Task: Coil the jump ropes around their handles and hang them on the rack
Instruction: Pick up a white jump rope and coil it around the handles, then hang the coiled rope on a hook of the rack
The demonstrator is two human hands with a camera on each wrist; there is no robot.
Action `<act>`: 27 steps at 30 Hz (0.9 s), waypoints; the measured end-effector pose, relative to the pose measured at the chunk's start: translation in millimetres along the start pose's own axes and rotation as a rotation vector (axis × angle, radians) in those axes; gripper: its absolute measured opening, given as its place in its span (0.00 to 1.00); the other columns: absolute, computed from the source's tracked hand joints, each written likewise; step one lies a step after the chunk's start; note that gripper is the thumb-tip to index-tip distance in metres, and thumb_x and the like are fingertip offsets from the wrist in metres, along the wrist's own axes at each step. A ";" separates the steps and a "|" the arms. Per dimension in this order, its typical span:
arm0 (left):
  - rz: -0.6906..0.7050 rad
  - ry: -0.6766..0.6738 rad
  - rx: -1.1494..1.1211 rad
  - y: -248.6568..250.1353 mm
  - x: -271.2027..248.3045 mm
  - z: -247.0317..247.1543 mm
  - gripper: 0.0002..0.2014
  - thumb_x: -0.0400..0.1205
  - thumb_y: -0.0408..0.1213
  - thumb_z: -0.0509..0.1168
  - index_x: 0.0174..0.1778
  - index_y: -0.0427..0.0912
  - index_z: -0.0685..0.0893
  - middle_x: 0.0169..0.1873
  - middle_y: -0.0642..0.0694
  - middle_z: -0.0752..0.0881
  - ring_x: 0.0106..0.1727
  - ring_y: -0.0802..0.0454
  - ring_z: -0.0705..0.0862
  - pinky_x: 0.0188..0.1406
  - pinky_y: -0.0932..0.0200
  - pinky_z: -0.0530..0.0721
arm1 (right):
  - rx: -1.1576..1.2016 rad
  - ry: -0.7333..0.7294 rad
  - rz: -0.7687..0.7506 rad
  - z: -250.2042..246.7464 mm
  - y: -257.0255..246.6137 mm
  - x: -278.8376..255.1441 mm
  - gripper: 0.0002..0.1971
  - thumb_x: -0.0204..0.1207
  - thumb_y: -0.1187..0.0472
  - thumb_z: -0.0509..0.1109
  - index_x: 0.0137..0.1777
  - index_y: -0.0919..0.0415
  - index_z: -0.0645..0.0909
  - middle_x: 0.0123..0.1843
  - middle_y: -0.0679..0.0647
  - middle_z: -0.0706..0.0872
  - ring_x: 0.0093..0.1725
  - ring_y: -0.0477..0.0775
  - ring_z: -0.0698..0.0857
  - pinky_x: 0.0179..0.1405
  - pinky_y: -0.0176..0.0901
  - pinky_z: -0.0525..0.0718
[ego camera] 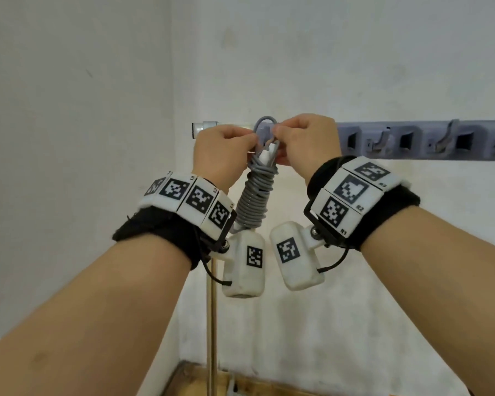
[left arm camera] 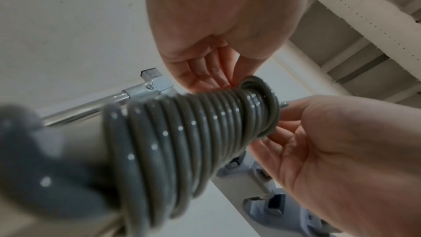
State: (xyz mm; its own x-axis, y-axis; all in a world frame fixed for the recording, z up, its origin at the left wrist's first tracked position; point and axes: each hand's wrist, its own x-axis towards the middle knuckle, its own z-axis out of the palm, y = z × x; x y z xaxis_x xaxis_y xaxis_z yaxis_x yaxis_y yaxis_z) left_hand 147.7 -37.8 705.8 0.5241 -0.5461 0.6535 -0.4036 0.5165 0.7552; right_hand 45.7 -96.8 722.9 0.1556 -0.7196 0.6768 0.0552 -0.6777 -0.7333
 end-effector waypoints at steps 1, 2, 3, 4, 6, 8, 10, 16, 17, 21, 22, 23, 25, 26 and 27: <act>-0.004 0.008 0.017 -1.7 2.0 0.8 0.12 0.73 0.26 0.67 0.26 0.44 0.87 0.32 0.41 0.89 0.41 0.37 0.89 0.49 0.40 0.89 | -0.003 -0.003 0.011 0.6 2.9 1.6 0.12 0.76 0.65 0.69 0.30 0.56 0.80 0.33 0.58 0.87 0.35 0.58 0.89 0.38 0.53 0.90; -0.009 0.018 0.028 -4.2 3.6 1.6 0.13 0.73 0.26 0.67 0.25 0.44 0.87 0.32 0.41 0.90 0.42 0.36 0.89 0.49 0.39 0.89 | -0.006 -0.013 0.018 1.2 5.8 2.3 0.12 0.77 0.65 0.68 0.30 0.57 0.79 0.31 0.58 0.86 0.32 0.56 0.88 0.34 0.48 0.90; -0.016 0.028 0.034 -7.6 4.9 2.1 0.13 0.72 0.26 0.67 0.24 0.45 0.87 0.31 0.42 0.89 0.41 0.38 0.89 0.49 0.40 0.89 | -0.018 -0.030 0.026 2.3 8.4 2.4 0.13 0.77 0.65 0.68 0.30 0.58 0.79 0.29 0.57 0.86 0.30 0.55 0.87 0.33 0.46 0.89; -0.024 0.035 0.041 -11.0 6.2 2.5 0.13 0.72 0.26 0.68 0.24 0.45 0.87 0.29 0.44 0.89 0.38 0.41 0.89 0.48 0.41 0.89 | -0.036 -0.050 0.035 3.0 10.7 2.8 0.14 0.78 0.66 0.67 0.30 0.58 0.78 0.29 0.57 0.85 0.30 0.55 0.87 0.34 0.47 0.89; -0.043 0.031 0.062 -17.4 8.4 3.6 0.13 0.72 0.25 0.68 0.25 0.45 0.87 0.27 0.46 0.89 0.34 0.46 0.87 0.46 0.44 0.89 | -0.059 -0.083 0.063 4.1 13.2 3.1 0.14 0.78 0.67 0.65 0.30 0.59 0.78 0.30 0.58 0.84 0.31 0.56 0.86 0.37 0.48 0.89; -0.068 0.004 0.052 -23.3 9.6 4.9 0.12 0.74 0.25 0.68 0.27 0.44 0.87 0.26 0.46 0.89 0.35 0.45 0.88 0.45 0.46 0.89 | -0.054 -0.096 0.087 4.1 16.0 2.3 0.14 0.78 0.68 0.65 0.30 0.59 0.77 0.29 0.56 0.83 0.28 0.53 0.84 0.33 0.44 0.87; -0.087 -0.026 0.042 -26.5 8.9 5.5 0.11 0.76 0.26 0.68 0.31 0.44 0.87 0.27 0.47 0.89 0.35 0.46 0.89 0.42 0.51 0.90 | -0.043 -0.085 0.090 3.3 17.9 -1.9 0.13 0.77 0.68 0.66 0.31 0.59 0.78 0.28 0.55 0.83 0.26 0.50 0.83 0.28 0.39 0.85; -0.070 -0.066 0.065 -28.7 -4.9 6.7 0.05 0.80 0.31 0.67 0.42 0.44 0.87 0.41 0.46 0.90 0.46 0.48 0.89 0.49 0.54 0.89 | -0.047 -0.061 0.046 -6.0 20.9 -24.9 0.08 0.78 0.63 0.66 0.38 0.55 0.82 0.44 0.58 0.89 0.48 0.58 0.88 0.54 0.57 0.86; -0.030 -0.064 0.108 -30.1 -10.2 5.9 0.06 0.80 0.33 0.66 0.49 0.45 0.87 0.47 0.48 0.89 0.50 0.51 0.87 0.53 0.56 0.87 | -0.035 -0.051 0.041 -9.6 22.2 -32.5 0.08 0.78 0.63 0.65 0.38 0.53 0.81 0.45 0.56 0.88 0.48 0.56 0.88 0.55 0.57 0.86; 0.303 0.062 0.298 -42.3 -56.6 2.3 0.13 0.81 0.37 0.64 0.59 0.56 0.76 0.55 0.58 0.75 0.54 0.67 0.75 0.54 0.68 0.75 | -0.041 -0.003 -0.017 -36.1 40.2 -74.4 0.10 0.77 0.62 0.66 0.37 0.48 0.80 0.42 0.50 0.87 0.46 0.54 0.87 0.53 0.55 0.86; 0.379 0.078 0.313 -45.8 -74.9 1.6 0.13 0.80 0.37 0.64 0.56 0.57 0.74 0.52 0.60 0.73 0.52 0.67 0.74 0.52 0.68 0.74 | -0.049 -0.008 -0.026 -44.8 47.4 -86.8 0.09 0.77 0.63 0.66 0.37 0.48 0.80 0.40 0.49 0.87 0.43 0.53 0.87 0.49 0.52 0.86; 0.430 0.060 0.321 -50.5 -93.8 1.3 0.13 0.78 0.37 0.64 0.54 0.57 0.72 0.48 0.62 0.72 0.49 0.66 0.74 0.48 0.68 0.74 | -0.062 -0.027 -0.031 -53.9 55.5 -99.4 0.09 0.76 0.63 0.66 0.37 0.49 0.81 0.38 0.49 0.87 0.40 0.52 0.88 0.45 0.49 0.86; 0.445 -0.075 0.330 -63.7 -133.8 2.8 0.11 0.75 0.36 0.64 0.49 0.55 0.74 0.43 0.60 0.76 0.44 0.61 0.78 0.40 0.66 0.76 | -0.130 -0.118 -0.013 -71.7 76.8 -127.9 0.09 0.76 0.63 0.67 0.36 0.52 0.82 0.34 0.49 0.87 0.34 0.48 0.87 0.38 0.41 0.85; 0.434 -0.170 0.342 -73.7 -155.2 4.0 0.09 0.75 0.35 0.64 0.47 0.53 0.76 0.40 0.57 0.78 0.42 0.59 0.79 0.38 0.64 0.79 | -0.178 -0.177 0.009 -80.7 90.1 -144.8 0.09 0.76 0.63 0.67 0.36 0.52 0.82 0.33 0.48 0.86 0.32 0.46 0.86 0.36 0.37 0.84; 0.416 -0.265 0.358 -85.4 -177.1 5.5 0.07 0.75 0.34 0.64 0.45 0.51 0.79 0.37 0.55 0.81 0.39 0.58 0.80 0.36 0.61 0.81 | -0.224 -0.230 0.040 -89.8 104.6 -163.0 0.09 0.76 0.63 0.68 0.35 0.51 0.82 0.32 0.48 0.86 0.31 0.43 0.85 0.34 0.33 0.82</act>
State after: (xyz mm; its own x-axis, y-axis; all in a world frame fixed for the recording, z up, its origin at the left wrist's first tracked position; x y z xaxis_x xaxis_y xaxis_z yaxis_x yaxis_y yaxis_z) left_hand 85.2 11.1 525.8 0.0825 -0.5153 0.8530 -0.7855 0.4932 0.3739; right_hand -62.5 -64.0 541.9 0.3732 -0.7107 0.5963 -0.1701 -0.6843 -0.7091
